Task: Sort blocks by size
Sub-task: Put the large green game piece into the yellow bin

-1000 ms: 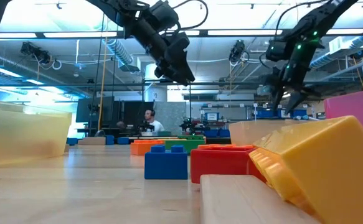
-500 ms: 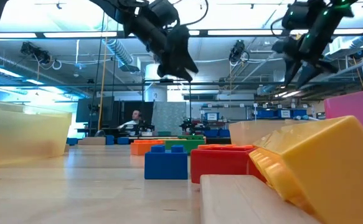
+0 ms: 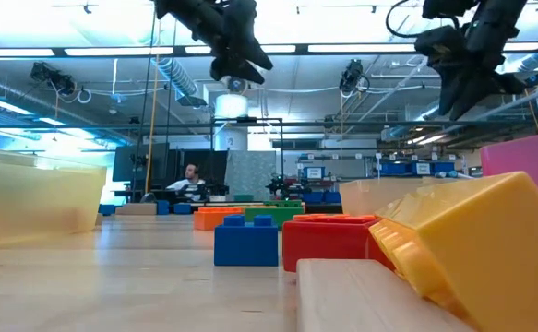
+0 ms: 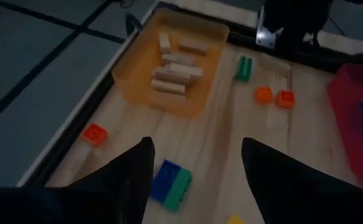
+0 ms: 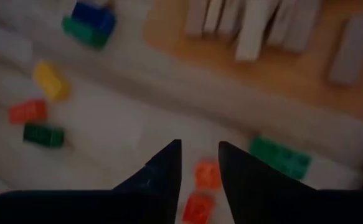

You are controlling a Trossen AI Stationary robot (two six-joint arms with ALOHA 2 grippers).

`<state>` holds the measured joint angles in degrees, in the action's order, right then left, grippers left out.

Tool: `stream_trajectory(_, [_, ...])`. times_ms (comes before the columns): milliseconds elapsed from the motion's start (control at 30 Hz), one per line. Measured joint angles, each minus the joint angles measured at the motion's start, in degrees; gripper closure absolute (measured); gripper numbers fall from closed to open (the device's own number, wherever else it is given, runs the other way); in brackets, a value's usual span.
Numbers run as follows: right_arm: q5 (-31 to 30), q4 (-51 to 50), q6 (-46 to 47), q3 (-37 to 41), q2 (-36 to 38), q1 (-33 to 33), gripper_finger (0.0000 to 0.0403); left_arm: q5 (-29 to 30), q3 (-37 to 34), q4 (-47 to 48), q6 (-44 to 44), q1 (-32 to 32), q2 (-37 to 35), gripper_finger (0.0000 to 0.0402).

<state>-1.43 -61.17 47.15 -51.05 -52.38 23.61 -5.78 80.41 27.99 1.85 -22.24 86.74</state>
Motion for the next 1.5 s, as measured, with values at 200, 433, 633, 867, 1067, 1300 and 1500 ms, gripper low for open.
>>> stream_trajectory(200, [-0.2, -4.5, 2.7, 0.0, -5.1, -9.4, 0.0327, 1.7, -0.1, 2.6, 3.6, 3.0, -0.1, 0.0153])
stream_trajectory(433, [-1.0, -14.1, 3.4, 0.0, -8.7, -11.6, 0.035, 6.5, -0.1, 2.3, 7.6, 7.2, -0.1, 0.0153])
stream_trajectory(633, [-2.2, -12.8, -1.6, 0.0, -9.1, -11.0, 0.0344, 10.9, -0.1, 2.4, 9.0, 10.3, -0.1, 0.0153])
stream_trajectory(867, [-7.2, -12.6, 1.0, 2.5, -9.4, -9.5, 0.0345, 13.9, -0.1, 4.0, 10.2, 11.8, -0.1, 0.0153])
stream_trajectory(1067, [-3.8, -6.2, 0.6, 11.4, -9.4, -8.4, 0.0331, 14.7, -0.1, 4.6, 10.6, 11.9, -0.1, 0.0153])
stream_trajectory(1300, [-3.9, 0.3, 1.2, 16.9, -9.4, -5.3, 0.0266, 15.1, -0.1, 4.6, 10.6, 11.8, -0.1, 0.0153])
stream_trajectory(1500, [-4.0, 5.5, 2.7, 18.6, -9.4, -1.9, 0.0188, 18.2, -0.1, 4.5, 10.6, 11.8, -0.1, 0.0153])
